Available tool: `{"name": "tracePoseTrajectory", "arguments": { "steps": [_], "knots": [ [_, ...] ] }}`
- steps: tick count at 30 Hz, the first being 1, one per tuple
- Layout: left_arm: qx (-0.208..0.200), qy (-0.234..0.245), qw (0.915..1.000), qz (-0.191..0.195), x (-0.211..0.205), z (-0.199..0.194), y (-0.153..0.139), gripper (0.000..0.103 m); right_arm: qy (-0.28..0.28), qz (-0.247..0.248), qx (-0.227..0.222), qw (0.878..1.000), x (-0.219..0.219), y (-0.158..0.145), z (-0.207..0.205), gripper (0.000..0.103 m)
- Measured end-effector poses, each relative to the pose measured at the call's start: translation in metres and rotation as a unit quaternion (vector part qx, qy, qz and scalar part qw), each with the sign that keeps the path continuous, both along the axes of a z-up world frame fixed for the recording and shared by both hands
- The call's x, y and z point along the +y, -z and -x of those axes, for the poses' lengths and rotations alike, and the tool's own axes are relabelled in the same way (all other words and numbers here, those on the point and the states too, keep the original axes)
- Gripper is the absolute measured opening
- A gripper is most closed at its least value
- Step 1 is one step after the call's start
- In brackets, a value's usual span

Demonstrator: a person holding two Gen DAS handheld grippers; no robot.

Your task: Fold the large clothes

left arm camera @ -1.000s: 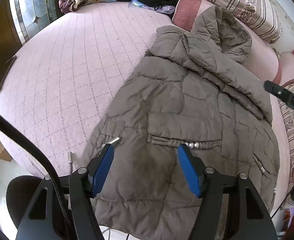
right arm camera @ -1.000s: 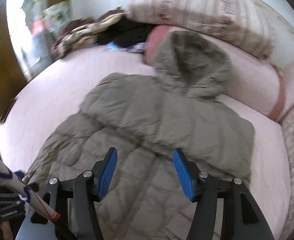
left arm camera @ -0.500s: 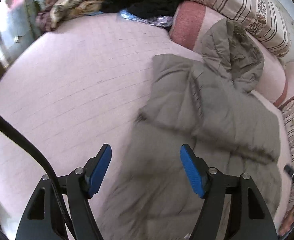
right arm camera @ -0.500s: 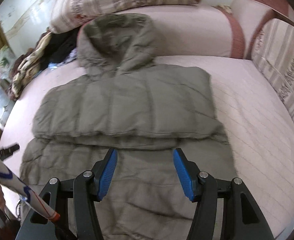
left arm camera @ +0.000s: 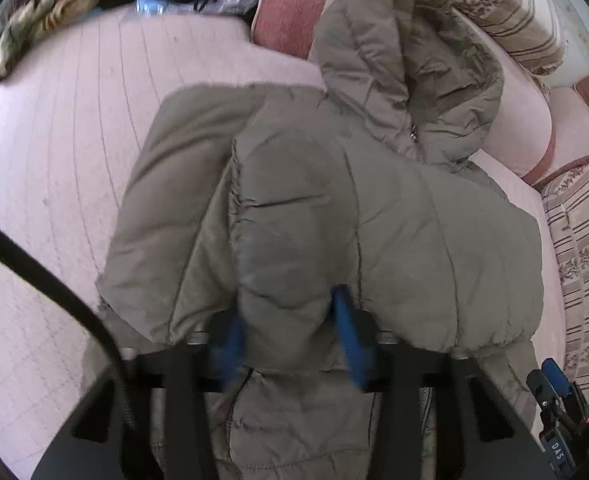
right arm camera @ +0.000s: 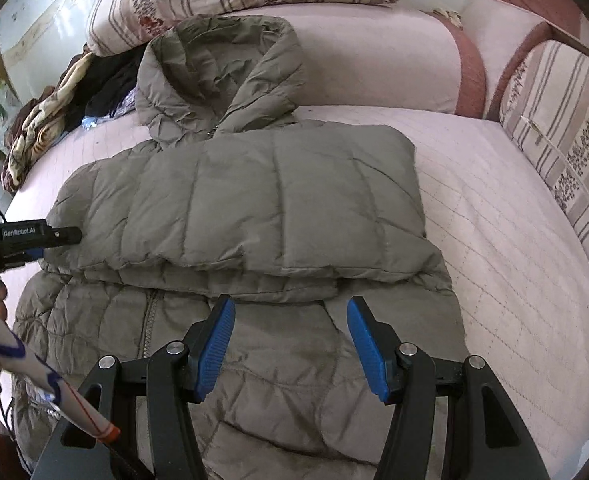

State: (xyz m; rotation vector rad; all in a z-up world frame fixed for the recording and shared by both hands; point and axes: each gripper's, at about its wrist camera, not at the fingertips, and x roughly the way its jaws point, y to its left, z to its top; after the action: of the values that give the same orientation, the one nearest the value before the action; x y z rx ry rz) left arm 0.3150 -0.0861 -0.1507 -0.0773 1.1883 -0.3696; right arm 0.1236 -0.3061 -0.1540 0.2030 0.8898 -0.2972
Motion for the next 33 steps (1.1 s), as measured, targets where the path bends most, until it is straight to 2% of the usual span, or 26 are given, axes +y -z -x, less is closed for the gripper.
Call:
{"name": "tracePoseTrajectory", "arguments": {
  "steps": [1, 5, 8, 11, 14, 17, 23, 25, 27, 30, 33],
  "knots": [
    [-0.005, 0.003, 1.0000, -0.004, 0.002, 0.002, -0.004, 0.023, -0.002, 0.005, 0.000, 1.000, 0.002, 0.000, -0.002, 0.063],
    [-0.015, -0.016, 0.9997, 0.010, 0.028, 0.008, -0.018, 0.022, -0.009, 0.061, -0.007, 0.998, 0.020, -0.008, -0.008, 0.065],
    [-0.003, -0.034, 0.9994, 0.007, 0.043, 0.004, -0.006, 0.022, -0.004, 0.105, -0.014, 0.994, 0.030, -0.012, -0.014, 0.067],
    [0.009, -0.042, 0.9991, 0.004, 0.044, -0.001, 0.011, 0.024, 0.001, 0.126, -0.008, 0.992, 0.033, -0.009, -0.025, 0.067],
    [-0.011, -0.044, 0.9989, -0.014, 0.036, 0.002, 0.015, 0.027, 0.010, 0.131, -0.003, 0.991, 0.032, -0.004, -0.033, 0.067],
    [-0.050, -0.039, 0.9966, -0.053, 0.024, 0.007, 0.015, 0.033, 0.017, 0.148, -0.001, 0.989, 0.036, -0.004, -0.036, 0.067],
    [-0.105, -0.040, 0.9882, -0.103, 0.014, 0.015, 0.015, 0.046, 0.024, 0.195, -0.013, 0.980, 0.052, -0.019, -0.024, 0.067],
    [-0.117, -0.048, 0.9851, -0.116, 0.013, 0.016, 0.014, 0.059, 0.025, 0.208, -0.018, 0.978, 0.059, -0.026, -0.018, 0.067],
    [-0.124, -0.058, 0.9826, -0.126, 0.015, 0.017, 0.014, 0.066, 0.025, 0.217, -0.024, 0.976, 0.066, -0.033, -0.012, 0.070],
    [-0.115, -0.060, 0.9849, -0.115, 0.023, 0.022, 0.008, 0.066, 0.023, 0.232, -0.031, 0.972, 0.076, -0.043, -0.003, 0.071],
    [-0.121, -0.061, 0.9834, -0.121, 0.028, 0.036, -0.004, 0.066, 0.020, 0.244, -0.042, 0.969, 0.087, -0.054, 0.007, 0.072]
  ]
}}
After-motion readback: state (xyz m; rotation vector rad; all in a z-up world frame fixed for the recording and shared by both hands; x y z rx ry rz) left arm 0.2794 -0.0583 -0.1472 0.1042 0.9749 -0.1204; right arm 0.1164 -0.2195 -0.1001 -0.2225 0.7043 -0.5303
